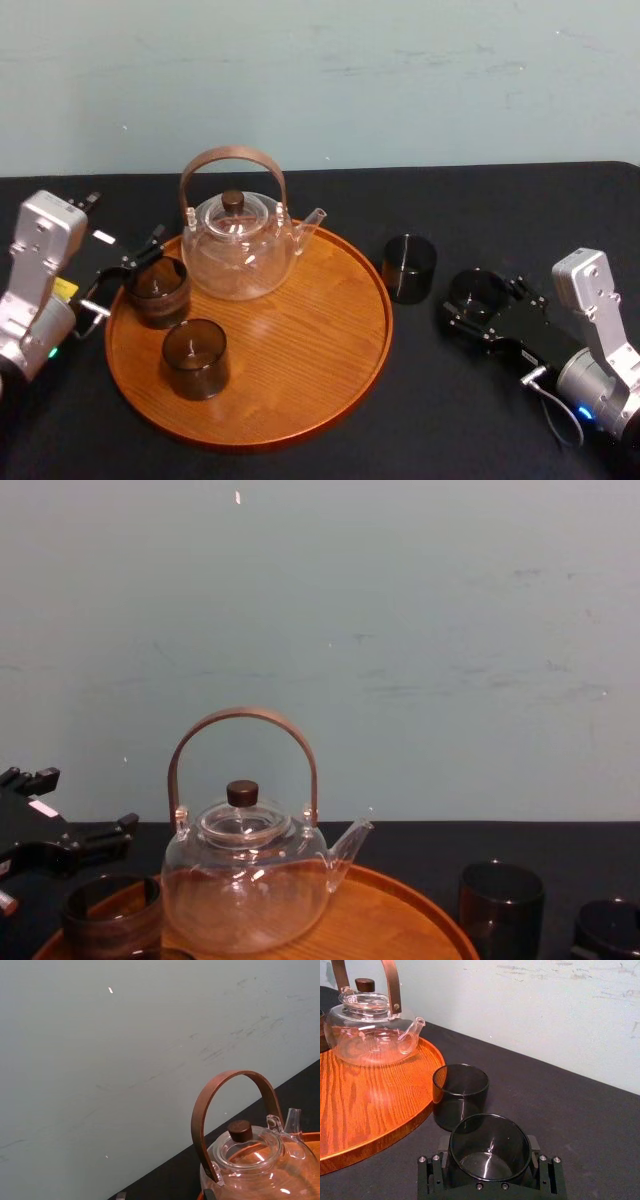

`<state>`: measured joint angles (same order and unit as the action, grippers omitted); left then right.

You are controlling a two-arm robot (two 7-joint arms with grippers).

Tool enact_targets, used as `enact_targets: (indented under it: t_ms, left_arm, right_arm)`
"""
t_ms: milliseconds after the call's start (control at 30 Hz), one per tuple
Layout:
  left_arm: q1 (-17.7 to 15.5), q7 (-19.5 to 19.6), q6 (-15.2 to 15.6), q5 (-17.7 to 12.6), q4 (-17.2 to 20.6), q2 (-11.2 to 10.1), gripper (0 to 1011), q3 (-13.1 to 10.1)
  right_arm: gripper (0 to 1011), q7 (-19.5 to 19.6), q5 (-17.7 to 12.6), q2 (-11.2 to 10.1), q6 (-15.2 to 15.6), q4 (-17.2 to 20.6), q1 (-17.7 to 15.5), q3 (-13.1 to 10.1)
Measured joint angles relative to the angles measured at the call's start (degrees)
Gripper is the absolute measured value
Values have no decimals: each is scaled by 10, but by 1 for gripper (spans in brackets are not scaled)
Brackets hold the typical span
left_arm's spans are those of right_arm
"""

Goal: Pick up the glass from the table and place it on the tray.

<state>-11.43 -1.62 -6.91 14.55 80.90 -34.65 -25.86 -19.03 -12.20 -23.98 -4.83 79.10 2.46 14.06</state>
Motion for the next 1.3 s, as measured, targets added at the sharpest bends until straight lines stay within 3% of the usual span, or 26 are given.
enact_targets:
  t_ms: [400,767,1033,1300]
  left_arm:
    - [0,0,0,0,0,0,1001,0]
    - [0,0,0,0,0,0,1001,0]
    - [0,0,0,0,0,0,1001,0]
    - [0,0,0,0,0,0,1002,0]
  right_arm:
    - [918,-5,4,-15,54,73,-27,-16]
    - [918,-6,15,-30,82,148,-54,-21]
    - [918,-15,23,-34,113,181,-58,-6]
    - [918,-23,43,-32,157,204,-38,32]
